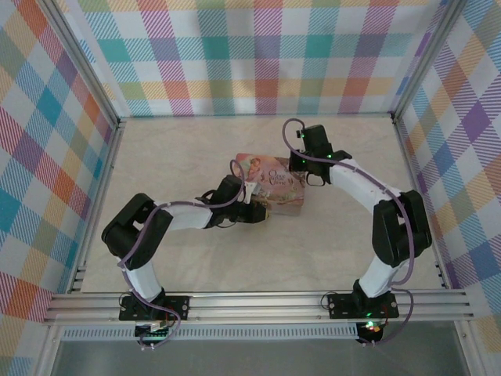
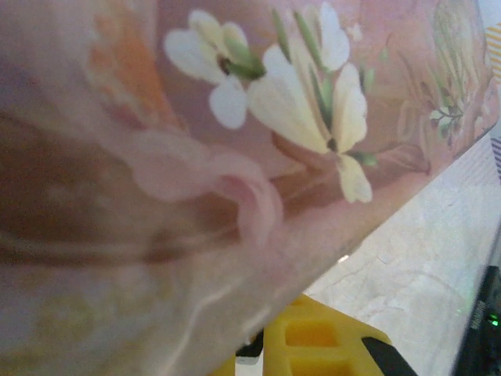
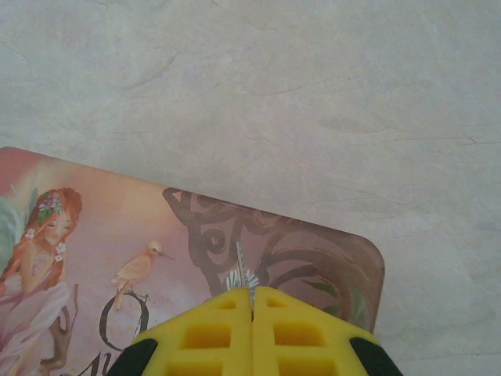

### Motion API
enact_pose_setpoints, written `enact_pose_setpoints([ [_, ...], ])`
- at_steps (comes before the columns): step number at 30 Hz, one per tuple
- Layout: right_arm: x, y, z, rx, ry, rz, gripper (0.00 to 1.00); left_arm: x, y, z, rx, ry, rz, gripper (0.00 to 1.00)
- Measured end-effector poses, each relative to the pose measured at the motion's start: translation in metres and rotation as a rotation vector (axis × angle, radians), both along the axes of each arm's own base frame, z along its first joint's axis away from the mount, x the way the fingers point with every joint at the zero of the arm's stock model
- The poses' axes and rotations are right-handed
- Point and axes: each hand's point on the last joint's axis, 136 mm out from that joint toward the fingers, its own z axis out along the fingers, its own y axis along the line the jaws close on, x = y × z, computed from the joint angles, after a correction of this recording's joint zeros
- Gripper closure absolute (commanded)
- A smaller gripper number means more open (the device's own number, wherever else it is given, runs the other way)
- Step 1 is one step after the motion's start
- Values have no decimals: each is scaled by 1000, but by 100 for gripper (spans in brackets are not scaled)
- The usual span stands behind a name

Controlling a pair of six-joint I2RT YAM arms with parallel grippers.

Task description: Unlock the padlock with the key

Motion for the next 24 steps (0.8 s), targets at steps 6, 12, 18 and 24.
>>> enact_pose_setpoints([
  [6,-26,-8,7,26,-4,15,100,-1,8,5,-1,112,1,92],
  [12,-62,-12,24,98,-38,46,100,1,6,16,-13,177,11,92],
  [18,-98,-10,43,203,-87,104,100,5,-2,22,-40,233,29,92],
  [24,-132,-4,47,316,-94,164,100,12,-7,24,-55,270,64,92],
])
